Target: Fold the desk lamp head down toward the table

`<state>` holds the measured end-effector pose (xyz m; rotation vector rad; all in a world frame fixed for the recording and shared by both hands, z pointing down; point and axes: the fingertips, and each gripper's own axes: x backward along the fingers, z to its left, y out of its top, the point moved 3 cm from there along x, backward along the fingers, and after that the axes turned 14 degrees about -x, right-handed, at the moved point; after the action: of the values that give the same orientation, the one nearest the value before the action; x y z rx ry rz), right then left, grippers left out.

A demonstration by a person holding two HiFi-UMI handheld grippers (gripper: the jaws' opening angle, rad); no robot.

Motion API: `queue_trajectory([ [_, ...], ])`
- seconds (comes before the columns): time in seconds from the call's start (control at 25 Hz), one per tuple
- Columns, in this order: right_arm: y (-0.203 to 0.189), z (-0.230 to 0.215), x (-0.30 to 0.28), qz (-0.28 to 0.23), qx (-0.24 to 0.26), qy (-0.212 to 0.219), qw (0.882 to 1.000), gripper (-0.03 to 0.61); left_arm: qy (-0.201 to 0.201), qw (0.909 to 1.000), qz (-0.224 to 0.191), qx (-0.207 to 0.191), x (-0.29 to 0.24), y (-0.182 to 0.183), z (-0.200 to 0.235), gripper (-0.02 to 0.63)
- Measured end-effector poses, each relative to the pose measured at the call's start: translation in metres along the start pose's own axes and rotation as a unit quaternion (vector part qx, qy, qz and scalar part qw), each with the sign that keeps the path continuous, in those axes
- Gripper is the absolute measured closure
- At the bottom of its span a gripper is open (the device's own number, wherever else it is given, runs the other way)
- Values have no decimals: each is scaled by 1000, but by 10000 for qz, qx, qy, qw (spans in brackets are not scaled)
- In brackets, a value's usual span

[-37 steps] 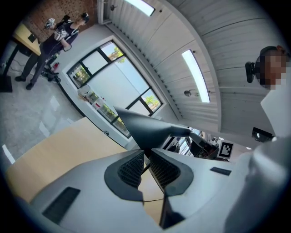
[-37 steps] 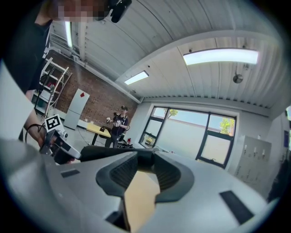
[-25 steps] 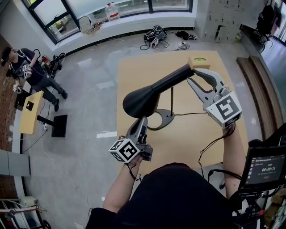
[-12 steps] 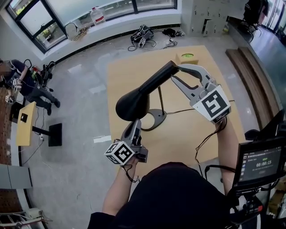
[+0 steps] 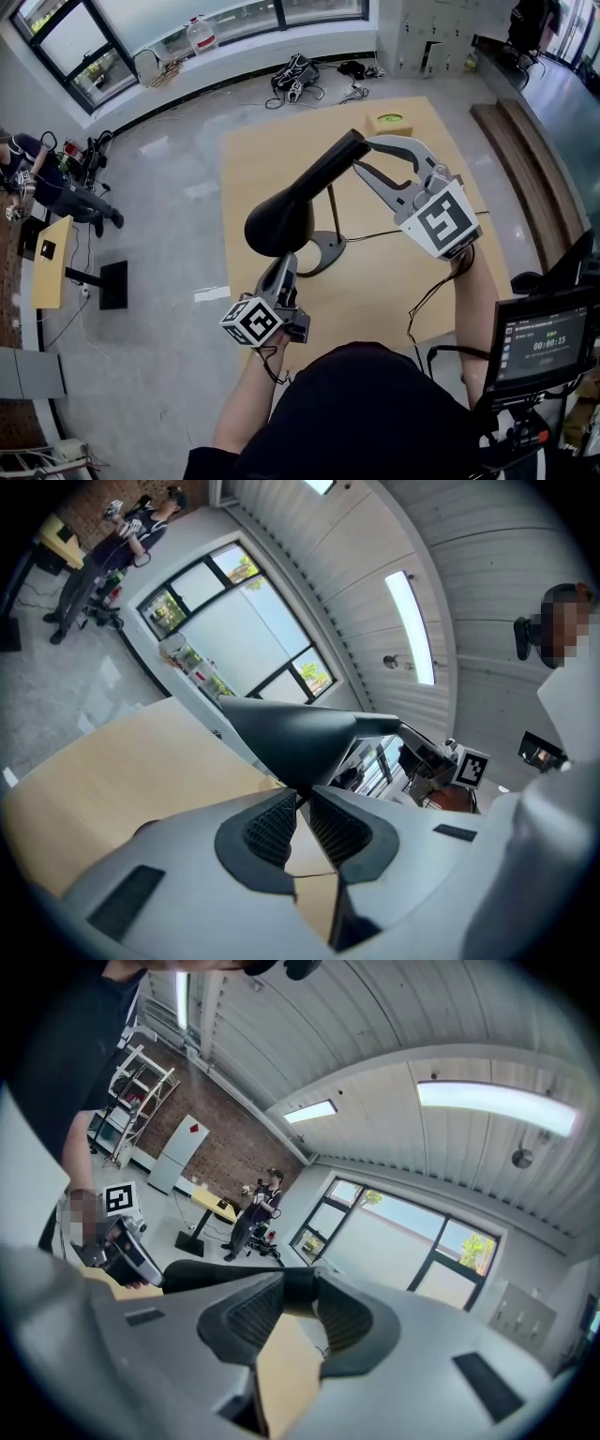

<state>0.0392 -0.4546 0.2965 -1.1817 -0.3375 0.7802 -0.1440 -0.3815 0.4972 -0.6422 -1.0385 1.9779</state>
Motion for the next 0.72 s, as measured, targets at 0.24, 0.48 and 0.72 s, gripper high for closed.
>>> queue_trajectory([
  [0.24,6,0,-3,137,-41,-71,9999,457,9,10000,73,44,1,4,1,569],
  [0.48,8,-1,-6,-15,13,24,10000,457,48,9999,81,-41,0,4,1,569],
  [0.72,5,-2,-5,-141,-151,15,9998,457,50,9997,198,-115,-3,2,-1,569],
])
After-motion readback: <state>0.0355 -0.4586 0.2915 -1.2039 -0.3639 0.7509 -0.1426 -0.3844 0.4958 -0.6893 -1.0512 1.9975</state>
